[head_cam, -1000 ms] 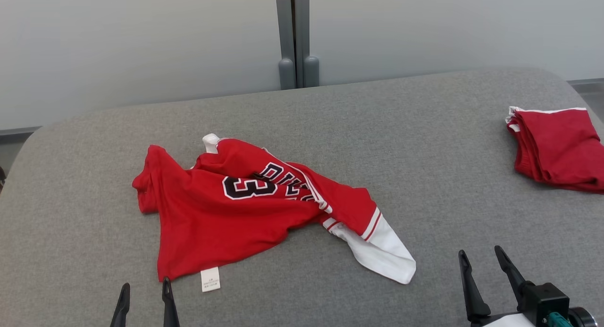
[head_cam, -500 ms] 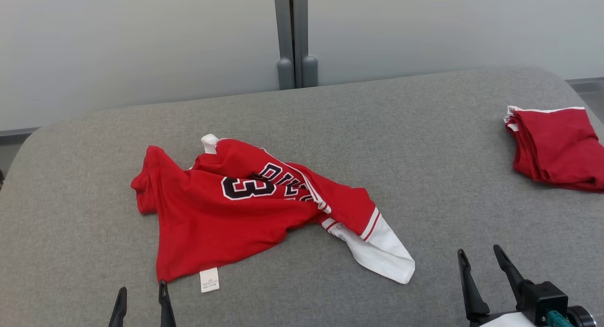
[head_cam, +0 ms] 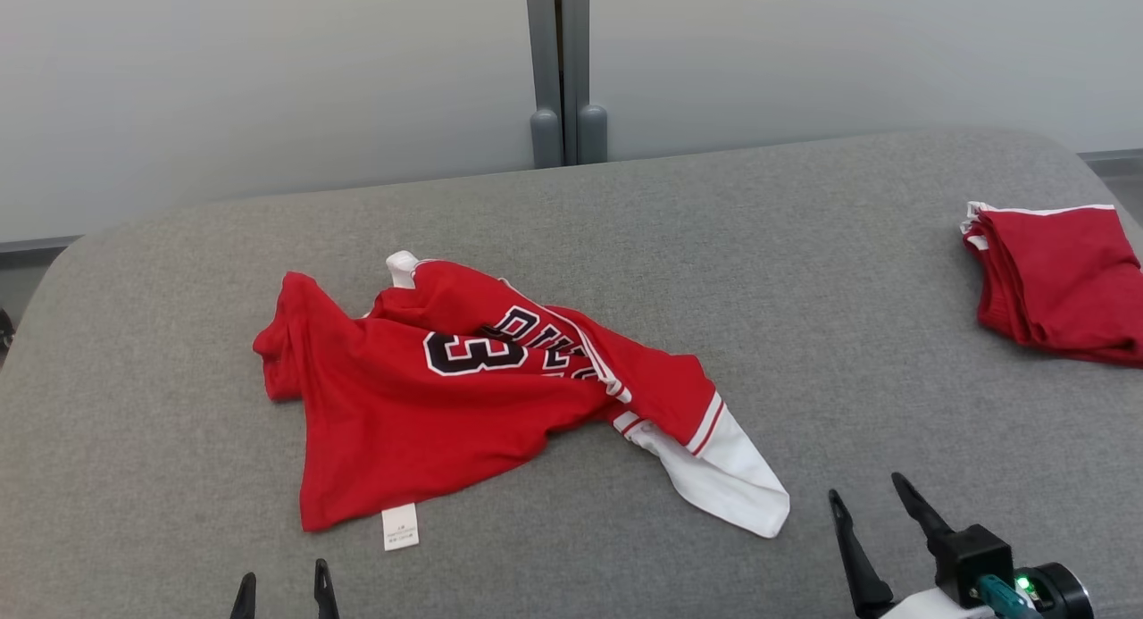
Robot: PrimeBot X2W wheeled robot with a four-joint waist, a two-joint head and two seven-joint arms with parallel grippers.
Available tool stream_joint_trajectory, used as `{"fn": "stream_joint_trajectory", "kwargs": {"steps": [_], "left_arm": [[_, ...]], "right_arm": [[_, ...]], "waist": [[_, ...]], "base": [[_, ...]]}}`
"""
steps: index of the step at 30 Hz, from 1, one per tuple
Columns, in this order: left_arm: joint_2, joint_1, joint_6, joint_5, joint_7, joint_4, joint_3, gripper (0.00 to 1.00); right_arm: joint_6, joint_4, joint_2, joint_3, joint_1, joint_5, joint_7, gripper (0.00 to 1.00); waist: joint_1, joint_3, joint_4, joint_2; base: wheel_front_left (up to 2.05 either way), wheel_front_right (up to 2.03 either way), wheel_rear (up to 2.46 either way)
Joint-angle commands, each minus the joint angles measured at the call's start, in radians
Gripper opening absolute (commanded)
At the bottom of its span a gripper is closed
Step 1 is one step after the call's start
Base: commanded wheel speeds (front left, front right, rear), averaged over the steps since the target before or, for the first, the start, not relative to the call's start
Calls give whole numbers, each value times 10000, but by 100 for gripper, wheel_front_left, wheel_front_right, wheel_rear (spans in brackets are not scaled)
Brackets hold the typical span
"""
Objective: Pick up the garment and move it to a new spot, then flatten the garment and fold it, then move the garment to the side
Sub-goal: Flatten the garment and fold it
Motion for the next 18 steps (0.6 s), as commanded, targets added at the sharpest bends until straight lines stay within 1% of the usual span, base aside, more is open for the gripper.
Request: {"fn": "stream_joint_trajectory", "kwargs": {"steps": [1,3,5,8,10,15,16,18], "left_arm": [[35,-329,-42,6,-27,235,-11,100],[169,-568,-47,50,271,636,-47,100],[271,-825,82,124,750,858,-72,100],[479,-1286,315,409,1490,897,-139,100],[507,-1515,376,480,1912,778,-213,100],[531,-1885,266,385,2810,310,-417,100],[557,-1979,215,353,3114,189,-487,100],[545,-2071,187,313,3333,87,-552,100]], "right_arm": [[-14,255,-123,140,-311,-110,264,100],[-13,553,-328,463,-603,-212,880,100],[-16,650,-471,708,-838,-180,1631,100],[-14,402,-756,1386,-1209,10,2810,100],[-14,76,-968,1919,-1304,254,3463,100],[-14,-919,-1572,2967,-1335,1033,4493,100],[-16,-1145,-1791,3133,-1459,1231,4705,100],[-14,-1239,-1880,3267,-1530,1386,4832,100]], "waist": [[0,55,21,-1],[0,116,35,-1],[0,218,39,-1],[0,521,65,-1],[0,720,94,-1],[0,1100,141,-1],[0,1253,144,-1],[0,1383,146,-1]], "base": [[0,0,0],[0,0,0],[0,0,0],[0,0,0],[0,0,0],[0,0,0],[0,0,0],[0,0,0]]}}
